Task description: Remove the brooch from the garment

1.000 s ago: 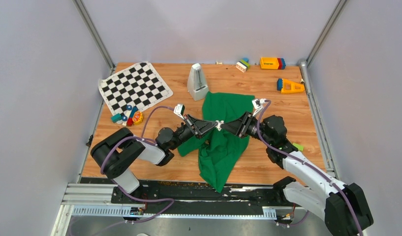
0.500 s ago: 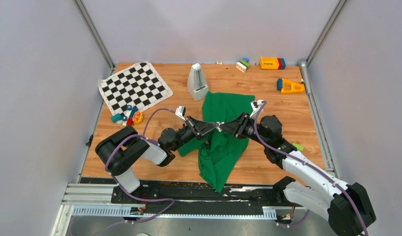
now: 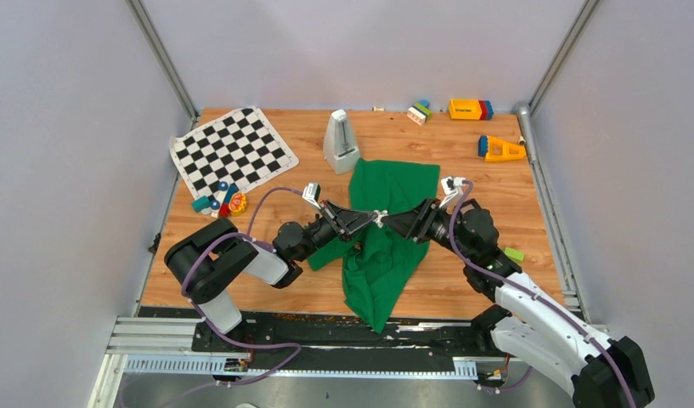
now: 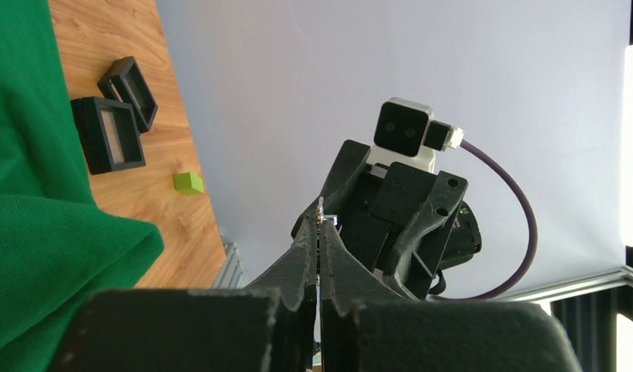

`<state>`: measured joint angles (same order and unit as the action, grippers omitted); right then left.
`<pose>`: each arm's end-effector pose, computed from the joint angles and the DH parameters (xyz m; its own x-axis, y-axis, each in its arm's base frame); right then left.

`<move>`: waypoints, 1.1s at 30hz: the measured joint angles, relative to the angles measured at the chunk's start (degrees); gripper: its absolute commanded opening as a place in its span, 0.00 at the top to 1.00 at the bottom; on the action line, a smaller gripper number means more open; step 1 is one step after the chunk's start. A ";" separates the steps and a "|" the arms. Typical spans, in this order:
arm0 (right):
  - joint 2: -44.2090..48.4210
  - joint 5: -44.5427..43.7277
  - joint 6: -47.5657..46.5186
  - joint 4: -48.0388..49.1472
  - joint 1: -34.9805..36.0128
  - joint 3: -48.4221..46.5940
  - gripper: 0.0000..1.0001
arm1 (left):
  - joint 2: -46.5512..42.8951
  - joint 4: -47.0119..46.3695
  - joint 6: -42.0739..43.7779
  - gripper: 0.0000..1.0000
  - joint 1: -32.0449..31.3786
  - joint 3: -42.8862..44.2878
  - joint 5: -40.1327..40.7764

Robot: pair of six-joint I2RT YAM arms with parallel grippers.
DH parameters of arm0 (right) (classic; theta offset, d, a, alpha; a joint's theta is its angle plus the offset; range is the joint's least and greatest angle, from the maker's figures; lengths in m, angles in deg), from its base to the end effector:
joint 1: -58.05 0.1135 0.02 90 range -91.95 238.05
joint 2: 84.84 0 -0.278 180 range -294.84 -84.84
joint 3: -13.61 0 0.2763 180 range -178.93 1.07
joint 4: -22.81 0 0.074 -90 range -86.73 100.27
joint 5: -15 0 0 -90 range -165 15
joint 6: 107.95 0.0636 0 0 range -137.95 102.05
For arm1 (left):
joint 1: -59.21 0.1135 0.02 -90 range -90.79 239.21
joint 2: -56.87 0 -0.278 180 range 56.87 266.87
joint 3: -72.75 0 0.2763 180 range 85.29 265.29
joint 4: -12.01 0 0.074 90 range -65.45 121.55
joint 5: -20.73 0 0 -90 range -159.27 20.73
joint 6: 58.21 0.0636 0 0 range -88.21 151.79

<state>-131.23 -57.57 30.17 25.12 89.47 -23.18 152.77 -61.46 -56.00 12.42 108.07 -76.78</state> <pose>0.1900 0.1384 0.2516 -0.6314 0.4467 -0.6339 -0.4207 0.4894 0.7639 0.2116 -0.2374 0.1799 -0.8033 -0.5918 -0.0667 0.1839 -0.1399 -0.9730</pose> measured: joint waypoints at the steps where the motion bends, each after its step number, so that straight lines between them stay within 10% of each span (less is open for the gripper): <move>1: -0.48 1.44 -0.20 0.68 0.00 0.13 0.46 | 0.00 0.00 0.00 1.00 0.00 0.00 -0.09; 33: -7.98 2.19 2.58 -2.84 0.02 -3.54 0.73 | 0.00 0.57 2.12 1.00 -0.50 0.28 -0.55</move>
<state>-139.21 -55.38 32.74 22.28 89.49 -26.72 152.77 -60.90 -53.88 11.92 108.36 -77.32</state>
